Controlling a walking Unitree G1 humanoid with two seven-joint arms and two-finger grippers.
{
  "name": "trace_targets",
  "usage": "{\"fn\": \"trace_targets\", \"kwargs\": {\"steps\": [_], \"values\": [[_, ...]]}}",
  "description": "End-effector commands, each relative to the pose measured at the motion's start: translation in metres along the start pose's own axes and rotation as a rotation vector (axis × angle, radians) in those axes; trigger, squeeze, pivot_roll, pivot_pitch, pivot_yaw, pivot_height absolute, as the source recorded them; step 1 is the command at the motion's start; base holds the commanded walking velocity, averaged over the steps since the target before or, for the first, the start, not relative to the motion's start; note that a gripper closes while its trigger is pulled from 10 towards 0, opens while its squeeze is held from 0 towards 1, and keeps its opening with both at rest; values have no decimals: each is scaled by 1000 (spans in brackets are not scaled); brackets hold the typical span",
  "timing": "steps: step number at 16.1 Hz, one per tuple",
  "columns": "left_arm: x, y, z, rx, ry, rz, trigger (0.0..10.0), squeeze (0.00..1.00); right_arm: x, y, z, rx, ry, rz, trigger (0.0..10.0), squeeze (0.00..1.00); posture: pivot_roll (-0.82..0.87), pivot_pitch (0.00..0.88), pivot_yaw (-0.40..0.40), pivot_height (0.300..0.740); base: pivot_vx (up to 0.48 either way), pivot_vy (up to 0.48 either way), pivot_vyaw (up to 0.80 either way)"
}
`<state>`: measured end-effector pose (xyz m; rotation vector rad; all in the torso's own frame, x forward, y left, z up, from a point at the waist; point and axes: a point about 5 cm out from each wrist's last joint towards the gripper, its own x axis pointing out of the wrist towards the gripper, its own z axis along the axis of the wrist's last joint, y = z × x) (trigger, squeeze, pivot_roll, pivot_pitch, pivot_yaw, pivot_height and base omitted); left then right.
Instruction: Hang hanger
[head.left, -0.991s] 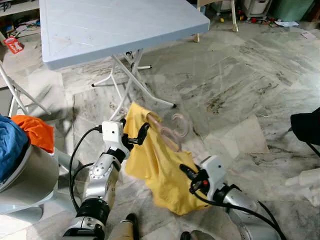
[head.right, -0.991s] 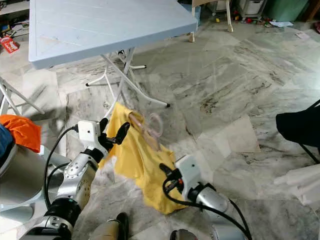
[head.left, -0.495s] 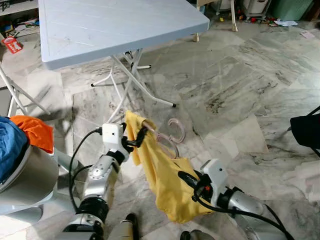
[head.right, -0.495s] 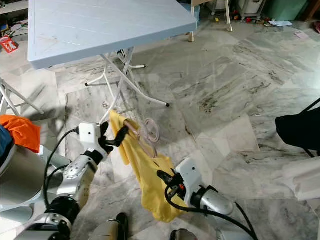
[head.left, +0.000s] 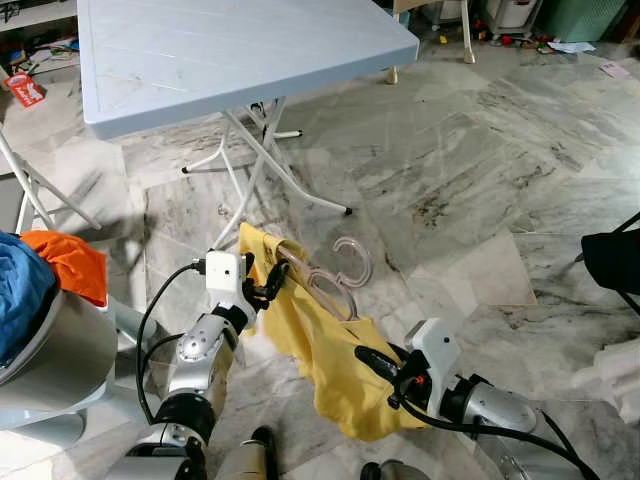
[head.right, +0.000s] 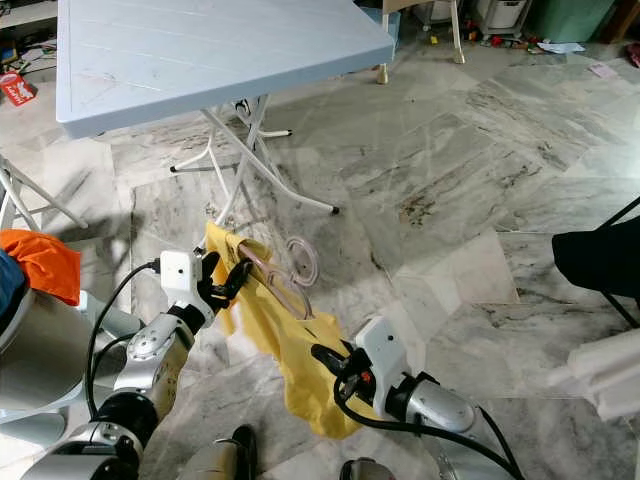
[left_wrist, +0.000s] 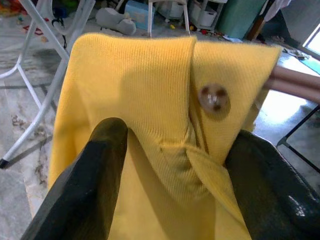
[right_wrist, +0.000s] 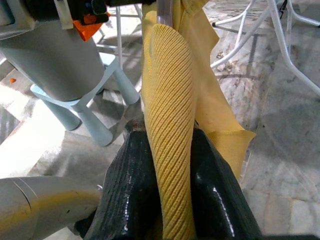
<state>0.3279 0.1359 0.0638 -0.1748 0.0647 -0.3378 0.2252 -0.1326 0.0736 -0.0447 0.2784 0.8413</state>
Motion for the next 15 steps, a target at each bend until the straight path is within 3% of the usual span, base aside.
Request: {"fn": "trace_targets", "kwargs": {"steps": [1, 15], "values": [[-3, 8, -1, 10, 12, 30, 0, 0, 1, 7, 12, -15, -55, 42, 10000, 0, -130, 169, 18, 740, 0, 0, 0], [-6, 21, 2, 53, 13, 55, 0, 0, 5, 5, 6, -19, -43, -14, 10000, 0, -117, 172, 35, 740, 0, 0, 0]]}}
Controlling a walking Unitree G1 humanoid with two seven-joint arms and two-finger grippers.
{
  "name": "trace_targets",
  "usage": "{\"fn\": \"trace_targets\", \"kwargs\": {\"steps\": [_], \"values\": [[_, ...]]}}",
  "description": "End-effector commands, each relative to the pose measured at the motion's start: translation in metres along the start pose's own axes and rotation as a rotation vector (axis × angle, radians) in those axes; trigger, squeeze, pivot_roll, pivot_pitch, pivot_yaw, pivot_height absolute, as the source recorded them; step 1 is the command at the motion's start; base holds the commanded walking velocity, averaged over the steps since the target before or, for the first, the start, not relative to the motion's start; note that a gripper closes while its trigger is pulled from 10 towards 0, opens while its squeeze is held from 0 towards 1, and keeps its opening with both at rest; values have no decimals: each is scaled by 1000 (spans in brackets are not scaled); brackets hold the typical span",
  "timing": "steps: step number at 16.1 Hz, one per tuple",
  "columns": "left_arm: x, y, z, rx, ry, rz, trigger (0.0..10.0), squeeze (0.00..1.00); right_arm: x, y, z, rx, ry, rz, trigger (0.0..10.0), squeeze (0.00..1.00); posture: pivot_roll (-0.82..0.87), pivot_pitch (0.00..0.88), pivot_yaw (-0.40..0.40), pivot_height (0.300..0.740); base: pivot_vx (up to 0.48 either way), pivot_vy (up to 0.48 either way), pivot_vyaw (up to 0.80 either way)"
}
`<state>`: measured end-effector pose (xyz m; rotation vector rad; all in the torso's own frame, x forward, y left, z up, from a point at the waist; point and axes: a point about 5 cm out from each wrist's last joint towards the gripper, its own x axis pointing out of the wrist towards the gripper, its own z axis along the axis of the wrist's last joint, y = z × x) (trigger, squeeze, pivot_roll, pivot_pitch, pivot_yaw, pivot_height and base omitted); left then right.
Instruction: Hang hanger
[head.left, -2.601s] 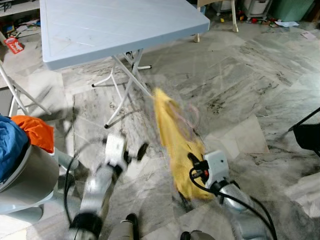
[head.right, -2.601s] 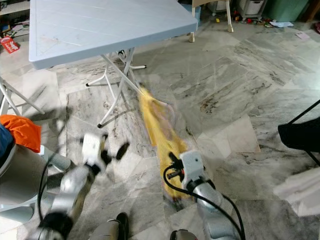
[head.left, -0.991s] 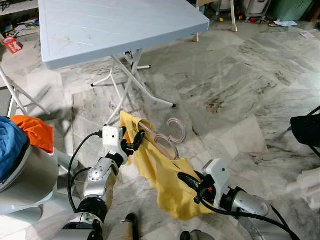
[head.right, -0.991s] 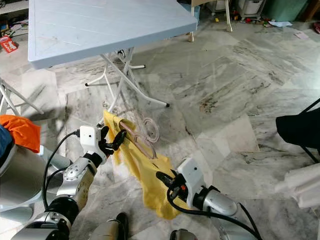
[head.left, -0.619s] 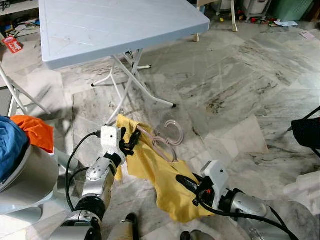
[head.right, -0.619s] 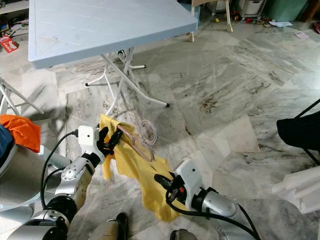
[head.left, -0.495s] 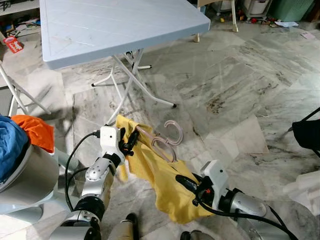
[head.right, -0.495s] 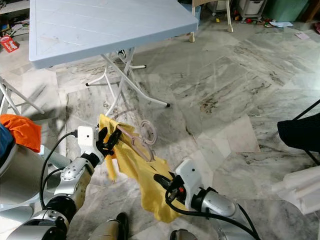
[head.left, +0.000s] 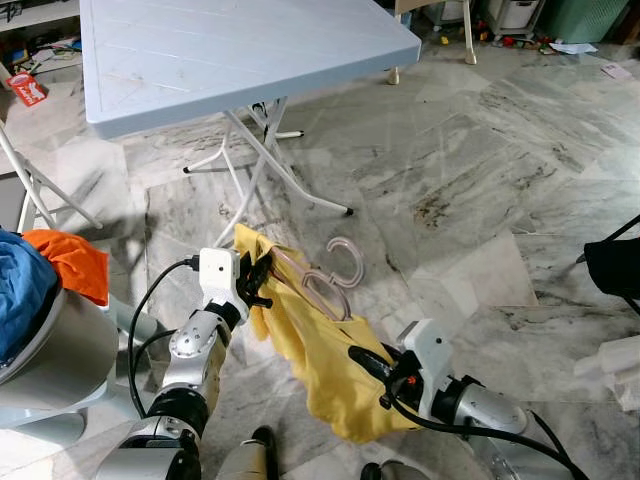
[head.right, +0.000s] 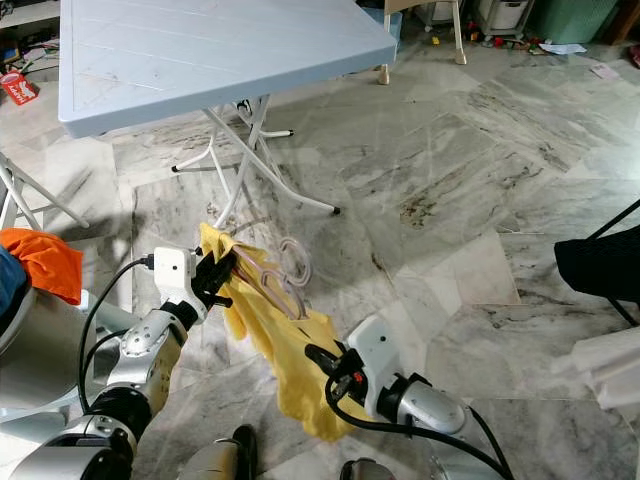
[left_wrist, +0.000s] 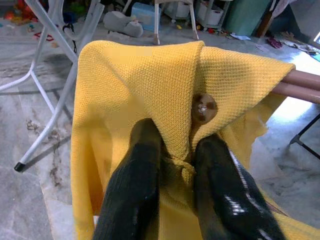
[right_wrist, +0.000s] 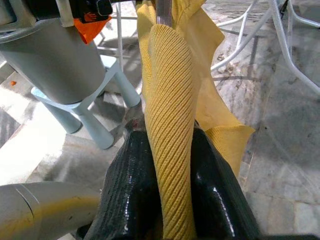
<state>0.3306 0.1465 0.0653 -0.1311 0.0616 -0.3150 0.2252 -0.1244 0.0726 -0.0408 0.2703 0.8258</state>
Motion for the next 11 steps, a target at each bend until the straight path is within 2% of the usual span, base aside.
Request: {"fn": "trace_targets", "kwargs": {"steps": [1, 6, 8, 11], "values": [[-5, 12, 0, 18, 7, 34, 0, 0, 0, -1, 5, -26, -30, -6, 10000, 0, -113, 173, 40, 740, 0, 0, 0], [-3, 21, 11, 59, -30, 73, 0, 0, 1, -6, -6, -131, 46, -42, 10000, 0, -106, 173, 41, 740, 0, 0, 0], [-1, 28, 20, 68, -47, 100, 0, 0, -5, -15, -19, -225, 138, -66, 10000, 0, -104, 173, 39, 740, 0, 0, 0], [-1, 28, 20, 66, -47, 100, 0, 0, -6, -21, -19, -255, 150, -94, 10000, 0, -106, 173, 39, 740, 0, 0, 0]]}}
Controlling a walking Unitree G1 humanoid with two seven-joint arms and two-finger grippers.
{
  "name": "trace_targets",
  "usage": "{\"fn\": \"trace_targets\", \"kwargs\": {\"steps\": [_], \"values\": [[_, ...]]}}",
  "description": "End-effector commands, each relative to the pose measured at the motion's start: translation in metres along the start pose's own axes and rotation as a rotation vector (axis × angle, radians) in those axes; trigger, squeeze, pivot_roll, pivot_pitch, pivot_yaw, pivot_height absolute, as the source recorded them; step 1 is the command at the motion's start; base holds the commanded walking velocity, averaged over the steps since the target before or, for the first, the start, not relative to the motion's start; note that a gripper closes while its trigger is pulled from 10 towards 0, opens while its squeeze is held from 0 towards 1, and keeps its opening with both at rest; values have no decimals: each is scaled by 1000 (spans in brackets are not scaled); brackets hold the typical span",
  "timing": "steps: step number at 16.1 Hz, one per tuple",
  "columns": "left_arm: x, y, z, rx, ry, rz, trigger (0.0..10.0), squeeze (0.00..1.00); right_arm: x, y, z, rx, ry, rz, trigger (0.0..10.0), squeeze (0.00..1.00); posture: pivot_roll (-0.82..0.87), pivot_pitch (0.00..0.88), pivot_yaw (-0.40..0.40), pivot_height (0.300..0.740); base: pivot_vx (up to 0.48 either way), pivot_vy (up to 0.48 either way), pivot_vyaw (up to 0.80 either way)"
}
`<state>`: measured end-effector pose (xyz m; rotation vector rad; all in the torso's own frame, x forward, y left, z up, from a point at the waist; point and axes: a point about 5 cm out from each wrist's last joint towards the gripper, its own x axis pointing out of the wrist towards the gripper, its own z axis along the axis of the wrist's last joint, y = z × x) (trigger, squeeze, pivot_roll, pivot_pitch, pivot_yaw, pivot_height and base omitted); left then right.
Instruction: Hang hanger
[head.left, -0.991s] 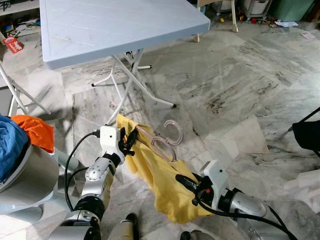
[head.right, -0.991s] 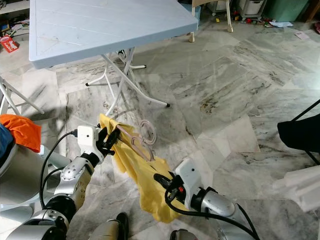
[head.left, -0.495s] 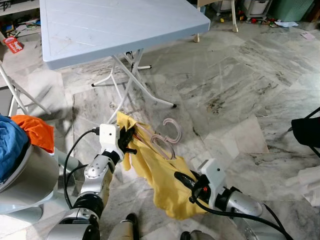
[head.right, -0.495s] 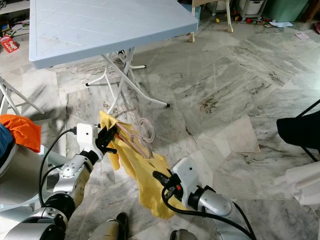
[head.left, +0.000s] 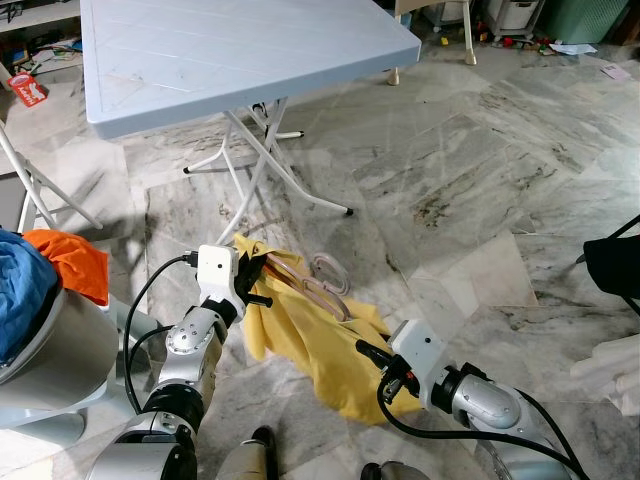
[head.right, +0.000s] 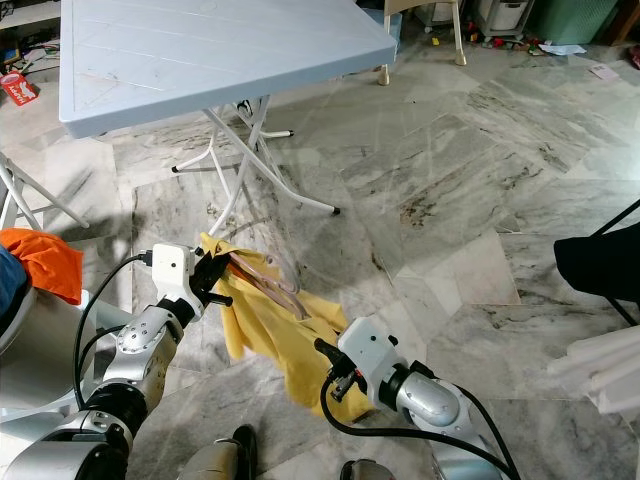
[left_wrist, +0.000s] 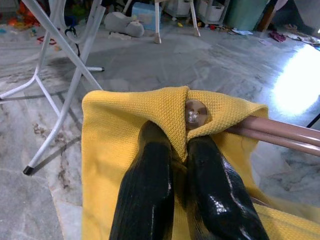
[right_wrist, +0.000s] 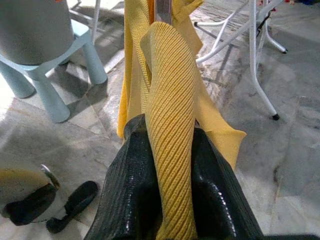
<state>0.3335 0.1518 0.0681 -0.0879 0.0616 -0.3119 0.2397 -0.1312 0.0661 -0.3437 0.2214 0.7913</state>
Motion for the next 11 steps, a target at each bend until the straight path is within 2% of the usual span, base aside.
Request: {"fn": "trace_targets", "kwargs": {"steps": [1, 3, 6, 8, 9, 11], "values": [[-1, 19, 12, 7, -40, 72, 0, 0, -8, -5, -21, -22, 111, -53, 10000, 0, -106, 173, 38, 740, 0, 0, 0], [-2, 16, 9, 14, -29, 59, 0, 0, -8, -11, -26, -71, 130, -107, 10000, 0, -106, 173, 38, 740, 0, 0, 0], [-3, 21, 8, 18, -13, 70, 0, 0, -17, -24, -35, -139, 181, -140, 10000, 0, -109, 173, 42, 740, 0, 0, 0], [-4, 23, 5, 24, 19, 64, 0, 0, -26, -43, -43, -178, 249, -215, 10000, 0, -110, 174, 44, 740, 0, 0, 0], [-5, 17, 0, 20, 40, 46, 0, 0, -24, -47, -41, -194, 250, -241, 10000, 0, -112, 174, 44, 740, 0, 0, 0], [-4, 11, -3, 4, 43, 31, 0, 0, -20, -42, -42, -213, 254, -226, 10000, 0, -111, 173, 42, 740, 0, 0, 0]]}}
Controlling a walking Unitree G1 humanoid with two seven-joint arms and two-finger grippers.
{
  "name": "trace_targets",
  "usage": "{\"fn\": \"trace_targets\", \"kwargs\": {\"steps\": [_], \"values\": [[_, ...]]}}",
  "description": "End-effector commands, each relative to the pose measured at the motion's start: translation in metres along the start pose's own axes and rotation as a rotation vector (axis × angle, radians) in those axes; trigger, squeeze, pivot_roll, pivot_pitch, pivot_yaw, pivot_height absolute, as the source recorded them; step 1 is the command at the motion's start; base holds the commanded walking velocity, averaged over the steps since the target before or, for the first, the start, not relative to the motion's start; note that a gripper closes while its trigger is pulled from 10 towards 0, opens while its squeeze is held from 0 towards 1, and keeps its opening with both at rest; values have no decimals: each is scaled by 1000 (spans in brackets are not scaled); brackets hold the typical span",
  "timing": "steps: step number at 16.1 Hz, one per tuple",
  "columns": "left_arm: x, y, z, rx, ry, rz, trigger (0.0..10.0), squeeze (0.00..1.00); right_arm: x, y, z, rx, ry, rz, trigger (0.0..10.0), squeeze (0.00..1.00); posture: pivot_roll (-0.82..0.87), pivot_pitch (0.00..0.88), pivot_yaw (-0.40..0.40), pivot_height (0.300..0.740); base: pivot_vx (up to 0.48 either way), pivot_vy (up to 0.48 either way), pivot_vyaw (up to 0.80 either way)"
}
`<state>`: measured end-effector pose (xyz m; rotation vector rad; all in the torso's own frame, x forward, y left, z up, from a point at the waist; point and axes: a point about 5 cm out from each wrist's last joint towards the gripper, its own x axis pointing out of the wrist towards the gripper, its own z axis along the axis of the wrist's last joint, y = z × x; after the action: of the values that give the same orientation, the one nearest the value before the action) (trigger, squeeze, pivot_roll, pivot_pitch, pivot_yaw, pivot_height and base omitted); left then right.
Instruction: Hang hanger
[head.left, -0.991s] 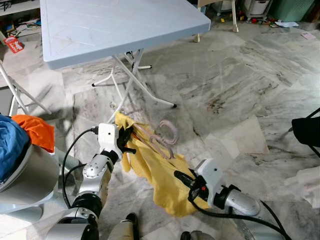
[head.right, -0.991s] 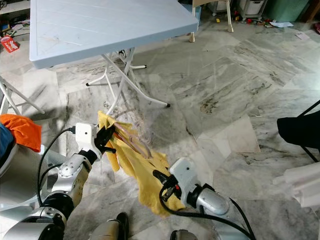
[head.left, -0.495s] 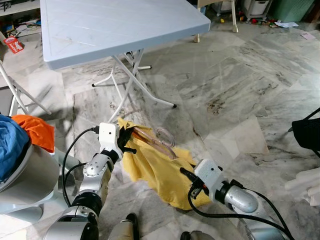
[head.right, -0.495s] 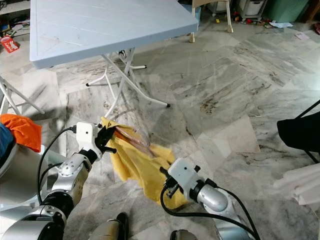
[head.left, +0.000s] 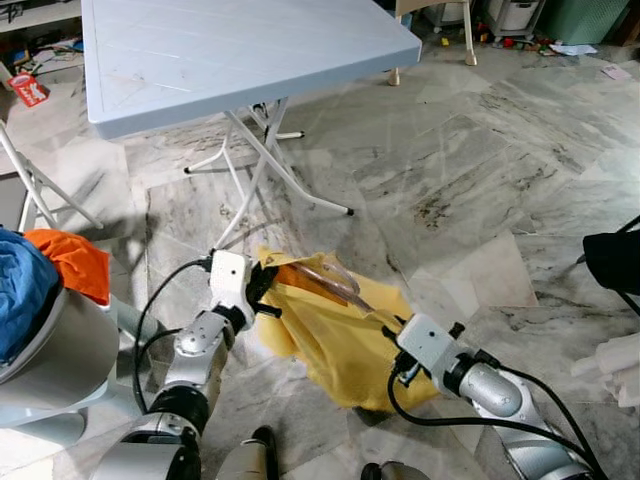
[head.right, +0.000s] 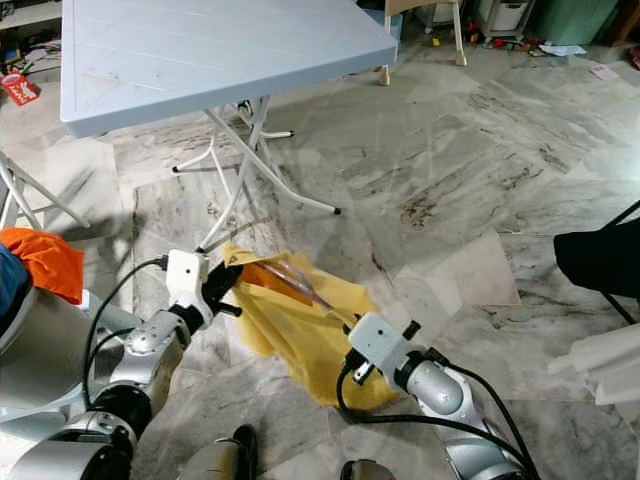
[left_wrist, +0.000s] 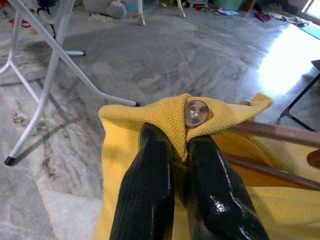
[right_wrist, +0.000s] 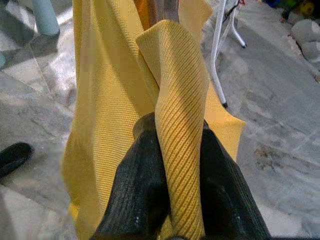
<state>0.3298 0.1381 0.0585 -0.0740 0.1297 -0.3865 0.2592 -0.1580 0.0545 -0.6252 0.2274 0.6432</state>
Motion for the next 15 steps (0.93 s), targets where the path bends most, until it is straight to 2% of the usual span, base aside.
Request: {"fn": "trace_targets", "kwargs": {"steps": [1, 2, 3, 5, 7, 9, 12, 13, 14, 15], "values": [[-6, 18, 5, -26, -24, 68, 0, 0, -13, -8, -28, 0, 138, -60, 10000, 0, -111, 175, 39, 740, 0, 0, 0], [-4, 12, 4, -37, -21, 29, 0, 0, -12, -5, -29, -19, 149, -58, 10000, 0, -110, 175, 38, 740, 0, 0, 0], [-4, 12, 4, -31, -21, 31, 0, 0, -12, -2, -33, -47, 165, -38, 10000, 0, -112, 176, 38, 740, 0, 0, 0], [-7, 24, 6, 0, -11, 101, 0, 0, -19, -7, -40, -76, 179, -16, 10000, 0, -113, 177, 37, 740, 0, 0, 0], [-12, 42, 9, 37, 14, 174, 0, 0, -33, -19, -45, -72, 170, -5, 10000, 0, -121, 178, 37, 740, 0, 0, 0], [-14, 50, 10, 38, 30, 201, 0, 0, -40, -20, -45, -84, 149, 32, 10000, 0, -122, 178, 38, 740, 0, 0, 0], [-18, 62, 12, 55, 46, 254, 0, 0, -61, -37, -45, -43, 109, 64, 10000, 0, -130, 179, 40, 740, 0, 0, 0], [-19, 65, 13, 59, 48, 272, 0, 0, -74, -46, -46, -47, 120, 85, 10000, 0, -131, 179, 41, 740, 0, 0, 0], [-20, 66, 14, 60, 48, 275, 0, 0, -79, -50, -48, -51, 129, 83, 10000, 0, -133, 178, 43, 740, 0, 0, 0], [-20, 68, 14, 63, 50, 280, 0, 0, -89, -63, -51, -52, 148, 47, 10000, 0, -135, 177, 46, 740, 0, 0, 0]]}}
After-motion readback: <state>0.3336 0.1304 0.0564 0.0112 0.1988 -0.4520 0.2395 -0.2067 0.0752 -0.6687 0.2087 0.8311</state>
